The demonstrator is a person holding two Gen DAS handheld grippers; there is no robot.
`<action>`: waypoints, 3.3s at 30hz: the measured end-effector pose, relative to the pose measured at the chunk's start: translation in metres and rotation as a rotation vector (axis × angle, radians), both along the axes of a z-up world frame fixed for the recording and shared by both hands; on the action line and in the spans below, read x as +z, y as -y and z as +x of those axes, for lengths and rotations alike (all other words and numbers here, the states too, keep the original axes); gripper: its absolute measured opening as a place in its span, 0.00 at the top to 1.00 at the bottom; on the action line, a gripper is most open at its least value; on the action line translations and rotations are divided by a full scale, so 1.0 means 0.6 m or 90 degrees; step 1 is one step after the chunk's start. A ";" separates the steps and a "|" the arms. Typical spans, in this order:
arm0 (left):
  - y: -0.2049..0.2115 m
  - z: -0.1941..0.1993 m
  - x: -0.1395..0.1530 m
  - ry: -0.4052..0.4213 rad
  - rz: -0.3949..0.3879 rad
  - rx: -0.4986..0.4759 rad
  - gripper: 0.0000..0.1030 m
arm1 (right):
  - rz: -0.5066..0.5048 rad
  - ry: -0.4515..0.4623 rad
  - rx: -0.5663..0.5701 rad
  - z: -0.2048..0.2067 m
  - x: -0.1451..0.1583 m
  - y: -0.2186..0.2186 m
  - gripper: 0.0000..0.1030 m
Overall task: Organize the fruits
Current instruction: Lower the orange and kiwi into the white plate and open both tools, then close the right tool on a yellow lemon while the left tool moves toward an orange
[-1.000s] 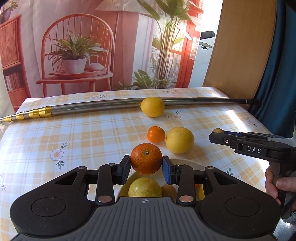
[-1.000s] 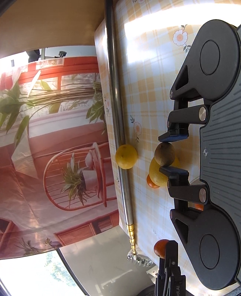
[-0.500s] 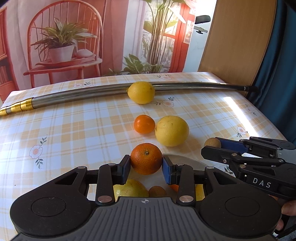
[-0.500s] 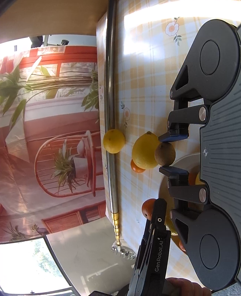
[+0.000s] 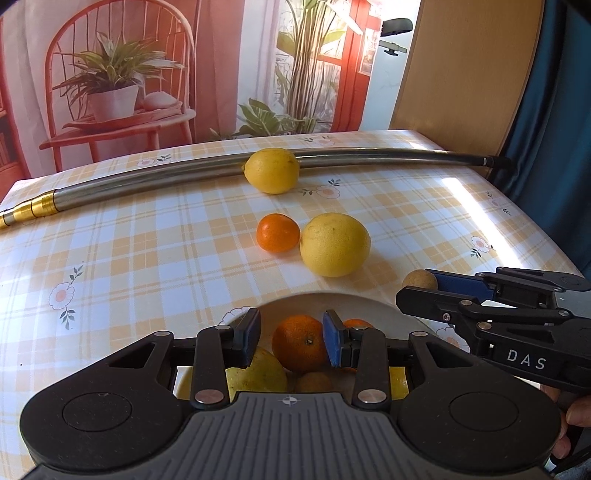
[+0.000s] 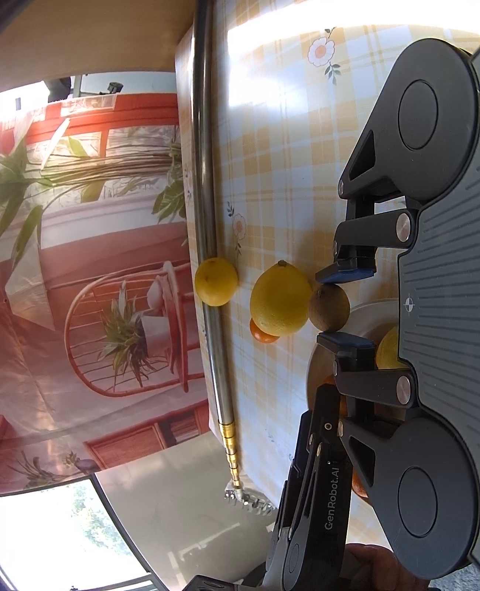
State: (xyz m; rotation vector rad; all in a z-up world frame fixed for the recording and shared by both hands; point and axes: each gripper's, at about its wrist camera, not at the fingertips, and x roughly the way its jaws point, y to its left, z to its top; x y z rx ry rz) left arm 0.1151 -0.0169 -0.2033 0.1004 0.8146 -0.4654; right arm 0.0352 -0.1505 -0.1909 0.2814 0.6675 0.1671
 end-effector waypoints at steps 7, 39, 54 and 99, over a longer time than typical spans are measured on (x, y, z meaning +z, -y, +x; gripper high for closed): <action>0.001 -0.001 -0.001 0.006 0.008 0.011 0.63 | 0.010 0.003 0.000 -0.006 -0.006 0.003 0.75; -0.047 -0.072 0.013 0.054 -0.040 0.184 0.43 | 0.030 0.018 0.026 -0.014 -0.027 -0.003 0.68; -0.049 -0.079 0.016 0.059 -0.045 0.187 0.43 | 0.063 0.007 -0.015 -0.016 -0.043 0.028 0.40; -0.120 0.024 0.103 0.099 -0.022 0.222 0.09 | 0.028 -0.014 0.014 0.135 -0.026 0.009 0.15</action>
